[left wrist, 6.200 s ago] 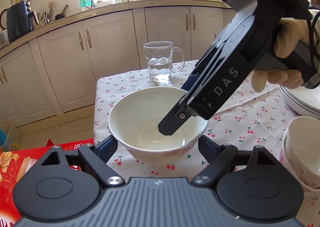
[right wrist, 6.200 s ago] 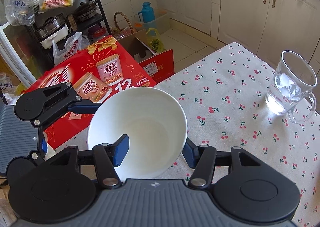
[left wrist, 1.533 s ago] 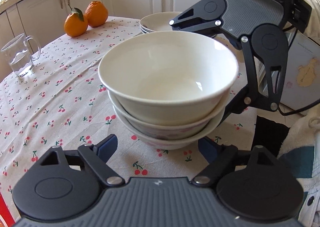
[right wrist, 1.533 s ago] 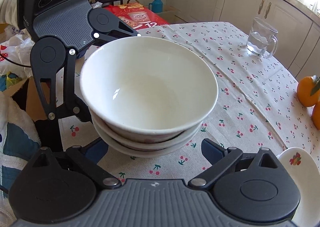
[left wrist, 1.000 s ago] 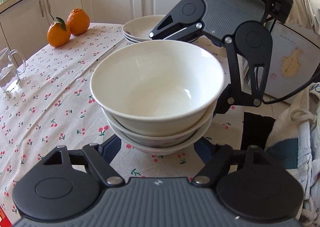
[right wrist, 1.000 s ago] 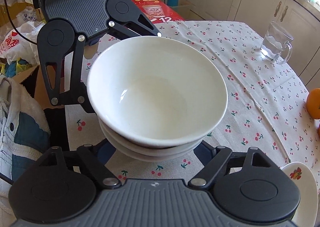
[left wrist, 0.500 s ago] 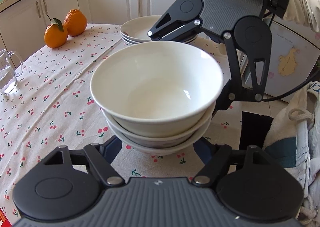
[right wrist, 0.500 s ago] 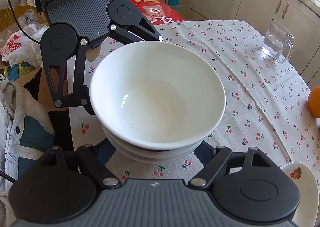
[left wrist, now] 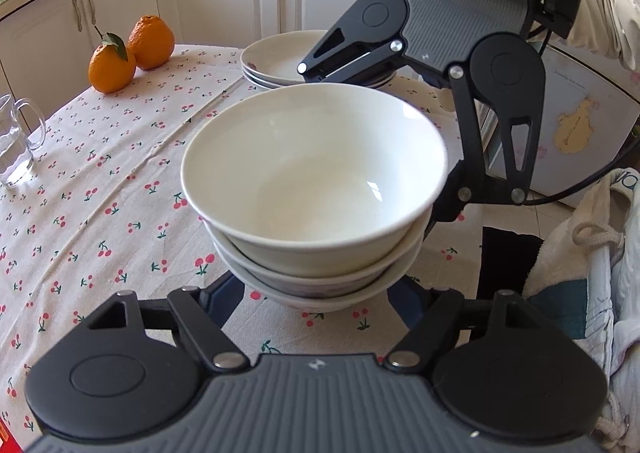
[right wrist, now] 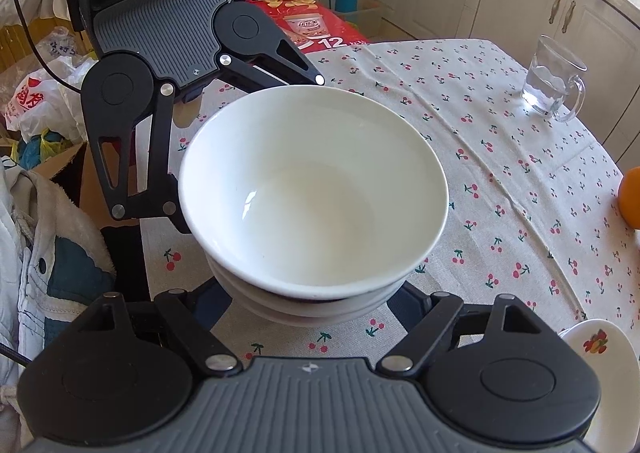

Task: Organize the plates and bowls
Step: 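Lower the nested bowls onto the plate stack with the right tool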

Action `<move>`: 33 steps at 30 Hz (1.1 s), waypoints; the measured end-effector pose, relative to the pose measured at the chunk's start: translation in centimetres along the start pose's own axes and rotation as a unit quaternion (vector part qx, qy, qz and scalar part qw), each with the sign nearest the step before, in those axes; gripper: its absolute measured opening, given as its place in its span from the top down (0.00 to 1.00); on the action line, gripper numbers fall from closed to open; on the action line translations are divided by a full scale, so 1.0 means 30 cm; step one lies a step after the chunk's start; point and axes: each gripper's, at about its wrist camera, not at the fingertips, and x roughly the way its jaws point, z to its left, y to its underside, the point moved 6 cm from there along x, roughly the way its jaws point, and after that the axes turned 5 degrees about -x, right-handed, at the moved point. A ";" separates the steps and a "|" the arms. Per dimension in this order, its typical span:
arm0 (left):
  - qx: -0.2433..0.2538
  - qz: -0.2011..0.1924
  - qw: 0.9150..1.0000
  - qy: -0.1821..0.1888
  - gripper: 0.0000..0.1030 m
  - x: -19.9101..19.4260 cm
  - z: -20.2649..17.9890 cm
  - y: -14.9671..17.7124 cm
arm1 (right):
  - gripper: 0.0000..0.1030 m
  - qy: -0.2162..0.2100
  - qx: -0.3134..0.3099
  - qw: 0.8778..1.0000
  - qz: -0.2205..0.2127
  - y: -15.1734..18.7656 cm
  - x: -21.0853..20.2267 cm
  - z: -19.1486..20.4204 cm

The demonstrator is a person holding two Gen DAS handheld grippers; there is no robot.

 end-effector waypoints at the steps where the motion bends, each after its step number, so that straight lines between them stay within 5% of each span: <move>1: -0.001 0.002 1.000 0.000 0.24 -0.001 -0.003 -0.003 | 0.16 -0.001 0.001 1.000 0.000 0.001 -0.002 -0.002; 11: 0.007 -0.010 1.000 -0.008 0.24 -0.007 -0.029 -0.114 | 0.16 0.004 0.004 1.000 -0.013 0.024 -0.086 -0.039; 18: 0.046 -0.043 0.998 -0.013 0.24 0.029 -0.042 -0.300 | 0.16 0.056 0.003 0.998 -0.026 0.076 -0.244 -0.122; 33: 0.096 -0.046 0.994 0.029 0.24 0.349 -0.052 -0.563 | 0.16 0.134 0.074 0.988 0.017 0.344 -0.364 -0.372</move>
